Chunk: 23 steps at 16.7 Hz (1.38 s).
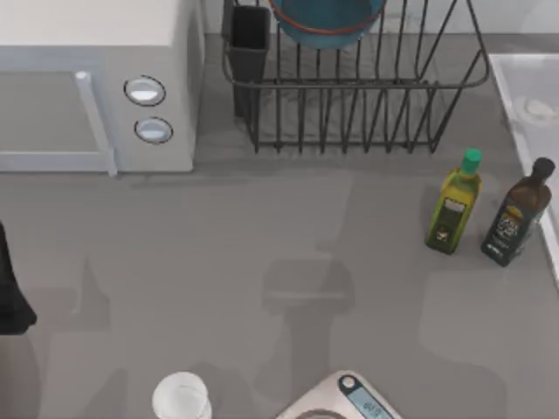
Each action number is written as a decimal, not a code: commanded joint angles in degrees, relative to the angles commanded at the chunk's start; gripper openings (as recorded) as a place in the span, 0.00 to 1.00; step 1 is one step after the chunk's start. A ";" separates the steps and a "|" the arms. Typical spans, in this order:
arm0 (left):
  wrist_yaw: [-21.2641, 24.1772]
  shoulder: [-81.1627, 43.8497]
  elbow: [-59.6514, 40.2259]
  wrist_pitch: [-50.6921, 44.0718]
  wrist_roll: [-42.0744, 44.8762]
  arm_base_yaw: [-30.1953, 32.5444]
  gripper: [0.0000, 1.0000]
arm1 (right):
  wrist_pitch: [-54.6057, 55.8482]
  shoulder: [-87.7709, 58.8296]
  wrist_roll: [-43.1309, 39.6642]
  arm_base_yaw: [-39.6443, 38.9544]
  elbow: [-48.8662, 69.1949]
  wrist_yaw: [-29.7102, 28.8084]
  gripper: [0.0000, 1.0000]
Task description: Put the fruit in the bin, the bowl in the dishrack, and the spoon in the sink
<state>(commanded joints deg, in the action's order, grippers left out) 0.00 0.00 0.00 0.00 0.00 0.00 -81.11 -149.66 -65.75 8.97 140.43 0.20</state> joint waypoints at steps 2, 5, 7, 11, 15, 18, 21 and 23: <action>0.00 0.00 0.00 0.00 0.00 0.00 1.00 | 0.64 0.31 -0.03 -0.03 -0.67 0.01 0.00; 0.00 0.00 0.00 0.00 0.00 0.00 1.00 | 0.64 0.31 -0.03 -0.03 -0.67 0.01 0.00; 0.00 0.00 0.00 0.00 0.00 0.00 1.00 | 0.64 0.31 -0.03 -0.03 -0.67 0.01 0.15; 0.00 0.00 0.00 0.00 0.00 0.00 1.00 | 0.64 0.31 -0.03 -0.03 -0.67 0.01 0.45; 0.00 0.00 0.00 0.00 0.00 0.00 1.00 | 0.64 0.31 -0.03 -0.03 -0.67 0.01 0.75; 0.00 0.00 0.00 0.00 0.00 0.00 1.00 | 0.64 0.31 -0.03 -0.03 -0.67 0.01 0.98; 0.00 0.00 0.00 0.00 0.00 0.00 1.00 | 0.64 0.31 -0.03 -0.03 -0.67 0.01 1.00; 0.00 0.00 0.00 0.00 0.00 0.00 1.00 | 0.64 0.31 -0.03 -0.03 -0.67 0.01 1.00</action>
<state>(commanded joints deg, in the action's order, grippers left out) 0.00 0.00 0.00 0.00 0.00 0.00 -80.47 -149.35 -65.78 8.93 139.76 0.20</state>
